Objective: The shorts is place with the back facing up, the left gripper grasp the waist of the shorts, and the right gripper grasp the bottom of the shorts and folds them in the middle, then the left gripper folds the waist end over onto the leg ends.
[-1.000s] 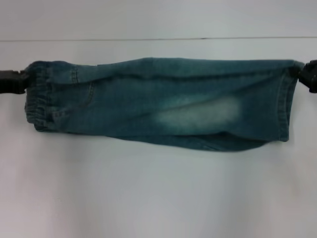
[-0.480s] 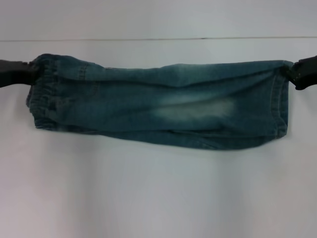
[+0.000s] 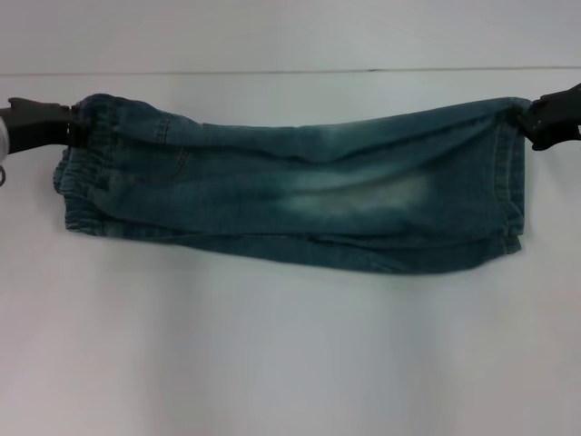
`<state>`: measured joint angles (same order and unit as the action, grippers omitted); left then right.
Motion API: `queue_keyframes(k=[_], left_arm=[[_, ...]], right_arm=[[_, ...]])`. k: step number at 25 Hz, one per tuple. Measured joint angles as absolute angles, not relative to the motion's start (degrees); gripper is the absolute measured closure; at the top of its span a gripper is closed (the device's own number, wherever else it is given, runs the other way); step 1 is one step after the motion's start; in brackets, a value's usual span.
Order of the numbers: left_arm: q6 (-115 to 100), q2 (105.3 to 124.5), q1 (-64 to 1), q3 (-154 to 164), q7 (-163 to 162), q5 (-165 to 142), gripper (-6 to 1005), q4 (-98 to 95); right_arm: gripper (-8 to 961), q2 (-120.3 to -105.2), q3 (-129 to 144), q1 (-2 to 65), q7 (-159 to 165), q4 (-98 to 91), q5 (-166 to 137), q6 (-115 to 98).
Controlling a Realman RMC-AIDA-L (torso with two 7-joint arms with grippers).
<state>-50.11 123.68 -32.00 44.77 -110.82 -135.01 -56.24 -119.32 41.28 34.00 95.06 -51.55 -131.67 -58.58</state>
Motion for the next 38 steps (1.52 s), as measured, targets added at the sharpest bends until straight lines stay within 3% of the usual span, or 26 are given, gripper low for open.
queue_keyframes(k=[8, 10, 13, 19, 28, 32, 34, 38], left_arm=[[-47.8, 123.61, -32.1, 44.2, -112.2, -136.8, 907, -55.0], [-47.9, 123.60, -31.8, 43.9, -112.3, -136.7, 825, -55.1], [-49.1, 123.60, -31.2, 43.2, -112.3, -135.6, 702, -55.6], [-56.7, 123.06, -26.9, 42.1, -109.6, -128.3, 470, -59.7], [-75.6, 121.94, -20.7, 33.7, -98.3, -120.9, 204, -62.0], [-75.5, 123.16, -19.1, 33.0, -93.3, -121.1, 65, -60.4], [-73.1, 123.84, -18.9, 33.0, -90.6, -121.1, 70, -58.9], [-68.6, 123.84, -19.9, 33.1, -87.1, -120.9, 81, -54.3]], right_arm=[[901, -118.84, 41.6, 34.1, 98.1, -50.4, -133.0, -55.6], [893, -118.63, 41.4, 34.0, 98.8, -50.5, -133.0, -55.6], [671, -118.33, 40.9, 33.9, 99.1, -50.7, -132.9, -56.0], [427, -118.30, 39.9, 32.6, 98.6, -52.7, -132.1, -58.4], [241, -118.33, 39.7, 26.2, 91.5, -58.6, -119.9, -76.4], [102, -118.87, 39.5, 24.7, 87.0, -58.6, -117.1, -82.3], [23, -119.35, 39.5, 24.3, 84.7, -57.6, -116.4, -85.1], [24, -119.61, 39.9, 24.3, 82.2, -54.7, -115.4, -89.2]])
